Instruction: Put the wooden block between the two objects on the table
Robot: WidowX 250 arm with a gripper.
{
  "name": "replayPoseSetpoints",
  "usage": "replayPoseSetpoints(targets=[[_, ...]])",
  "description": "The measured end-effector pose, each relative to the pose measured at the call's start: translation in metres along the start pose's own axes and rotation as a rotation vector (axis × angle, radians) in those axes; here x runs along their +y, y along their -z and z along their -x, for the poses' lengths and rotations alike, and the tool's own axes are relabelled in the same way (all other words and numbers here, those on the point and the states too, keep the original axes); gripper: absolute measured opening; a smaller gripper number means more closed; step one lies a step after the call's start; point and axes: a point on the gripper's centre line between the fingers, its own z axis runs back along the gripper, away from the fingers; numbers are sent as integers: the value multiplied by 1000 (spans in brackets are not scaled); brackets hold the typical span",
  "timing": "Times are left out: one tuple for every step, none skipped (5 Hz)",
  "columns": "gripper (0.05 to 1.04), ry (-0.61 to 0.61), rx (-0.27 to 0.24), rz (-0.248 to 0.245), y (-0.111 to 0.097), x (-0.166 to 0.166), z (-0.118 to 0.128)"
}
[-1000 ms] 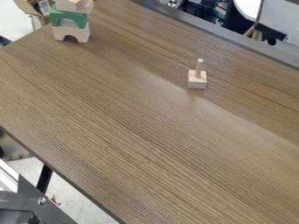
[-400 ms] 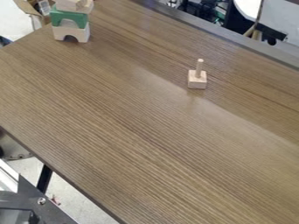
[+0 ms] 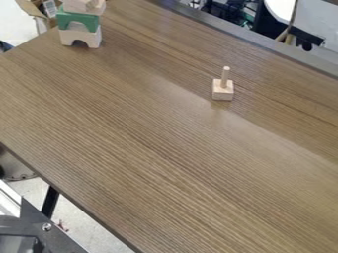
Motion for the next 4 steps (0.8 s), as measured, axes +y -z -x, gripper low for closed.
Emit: replayPoseSetpoints(targets=[[999, -10, -7, -15, 6, 1, -4], [999, -15, -7, -17, 7, 1, -5], [999, -22, -8, -18, 9, 1, -8], [999, -18, -7, -32, 18, 3, -9]])
